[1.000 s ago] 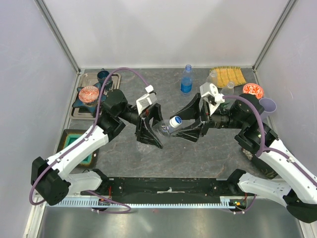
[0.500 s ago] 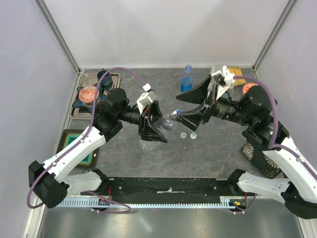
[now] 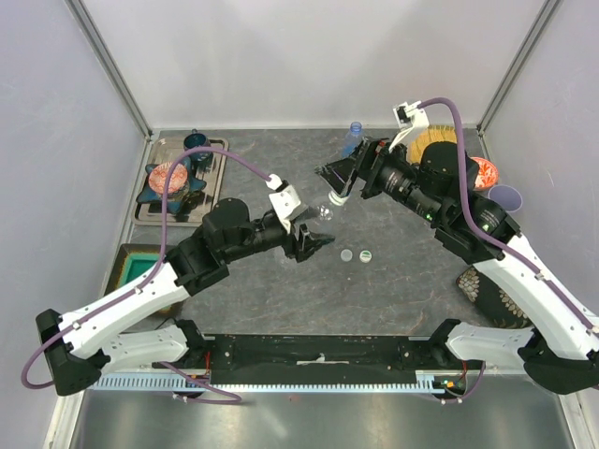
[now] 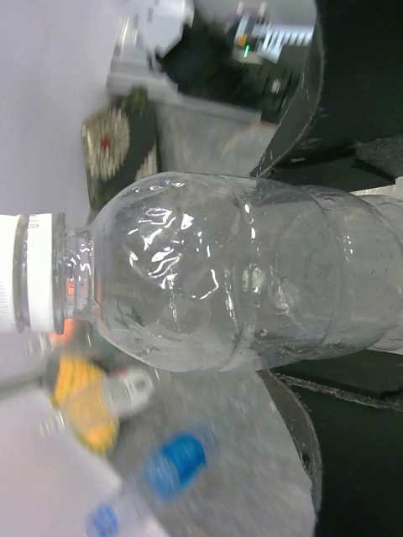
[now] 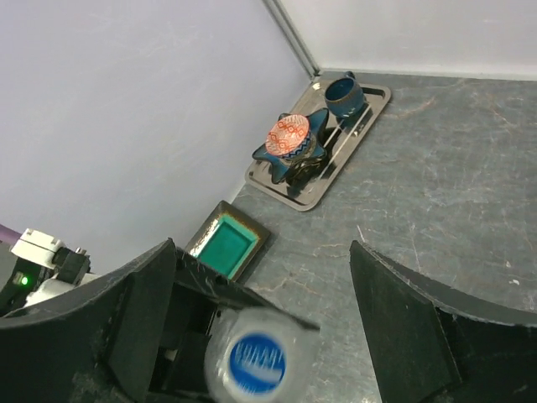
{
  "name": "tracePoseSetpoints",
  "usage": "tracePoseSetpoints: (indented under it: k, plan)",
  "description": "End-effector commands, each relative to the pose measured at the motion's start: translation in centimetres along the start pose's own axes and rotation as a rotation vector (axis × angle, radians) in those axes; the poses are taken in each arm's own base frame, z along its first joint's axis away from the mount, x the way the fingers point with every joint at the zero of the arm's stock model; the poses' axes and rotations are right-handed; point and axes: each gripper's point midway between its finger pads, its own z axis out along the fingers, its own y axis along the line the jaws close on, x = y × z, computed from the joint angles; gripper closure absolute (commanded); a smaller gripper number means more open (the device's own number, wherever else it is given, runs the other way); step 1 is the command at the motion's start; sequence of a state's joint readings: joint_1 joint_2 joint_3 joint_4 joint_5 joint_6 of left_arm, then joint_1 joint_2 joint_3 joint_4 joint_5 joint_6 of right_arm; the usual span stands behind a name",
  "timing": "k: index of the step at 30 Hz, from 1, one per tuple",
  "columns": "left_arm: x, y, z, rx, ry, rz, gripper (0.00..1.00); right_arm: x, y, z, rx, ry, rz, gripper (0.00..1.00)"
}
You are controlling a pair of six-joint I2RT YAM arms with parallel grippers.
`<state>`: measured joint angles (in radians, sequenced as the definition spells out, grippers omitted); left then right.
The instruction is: Unscrew the bottle caps
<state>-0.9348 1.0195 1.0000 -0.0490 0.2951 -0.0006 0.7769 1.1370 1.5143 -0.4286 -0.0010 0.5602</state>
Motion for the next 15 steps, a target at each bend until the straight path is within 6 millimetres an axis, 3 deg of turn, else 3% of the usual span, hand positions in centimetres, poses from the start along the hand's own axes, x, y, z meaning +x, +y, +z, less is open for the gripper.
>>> tracePoseSetpoints:
  k: [1,7,15]
  plan:
    - [-0.3,6.4,-1.3,-0.374,-0.009,0.125,0.59,-0.8,-0.6,0.0,0.058,-0.046,0.073,0.1]
    - [0.2,6.9,-1.3,-0.416,0.008,0.133,0.59,0.1,-0.4,0.7,0.034,-0.013,0.077,0.14]
    - [0.0,6.6,-1.3,-0.406,0.001,0.136,0.59,2.0,-1.5,2.1,0.059,0.033,0.066,0.21]
